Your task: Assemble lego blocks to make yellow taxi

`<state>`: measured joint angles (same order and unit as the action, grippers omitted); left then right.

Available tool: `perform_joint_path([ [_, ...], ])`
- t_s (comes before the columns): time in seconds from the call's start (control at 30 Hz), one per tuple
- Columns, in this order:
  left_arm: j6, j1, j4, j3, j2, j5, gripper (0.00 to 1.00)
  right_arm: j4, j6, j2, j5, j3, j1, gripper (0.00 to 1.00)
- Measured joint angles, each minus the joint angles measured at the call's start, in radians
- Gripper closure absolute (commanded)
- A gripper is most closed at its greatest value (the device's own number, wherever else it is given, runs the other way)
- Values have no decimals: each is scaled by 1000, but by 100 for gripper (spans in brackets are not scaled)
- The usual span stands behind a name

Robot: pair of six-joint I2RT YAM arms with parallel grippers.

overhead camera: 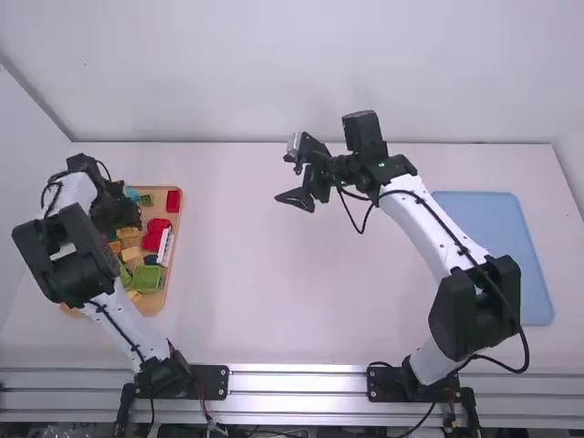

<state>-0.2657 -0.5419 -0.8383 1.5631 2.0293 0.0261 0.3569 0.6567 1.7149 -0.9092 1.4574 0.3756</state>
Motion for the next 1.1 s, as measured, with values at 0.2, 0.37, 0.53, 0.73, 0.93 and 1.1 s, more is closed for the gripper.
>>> perform_joint_path([
  [0.2,-167,144,-56,13,-71,46,74,13,-1,0,-9,0,-23,2],
  [0.37,-288,333,-58,-23,-71,59,76,29,-1,0,-56,0,-68,2],
  [0.53,-363,504,-58,-50,-71,39,80,69,5,-6,-64,0,-137,2],
  [0.73,-459,748,37,-154,-71,-2,90,119,2,-33,-65,0,-226,2],
  [0.93,-480,959,78,-231,-71,-43,85,129,4,-71,-87,0,-284,2],
  [1.1,-566,1059,157,-274,-71,10,83,160,17,-74,-110,0,-291,2],
])
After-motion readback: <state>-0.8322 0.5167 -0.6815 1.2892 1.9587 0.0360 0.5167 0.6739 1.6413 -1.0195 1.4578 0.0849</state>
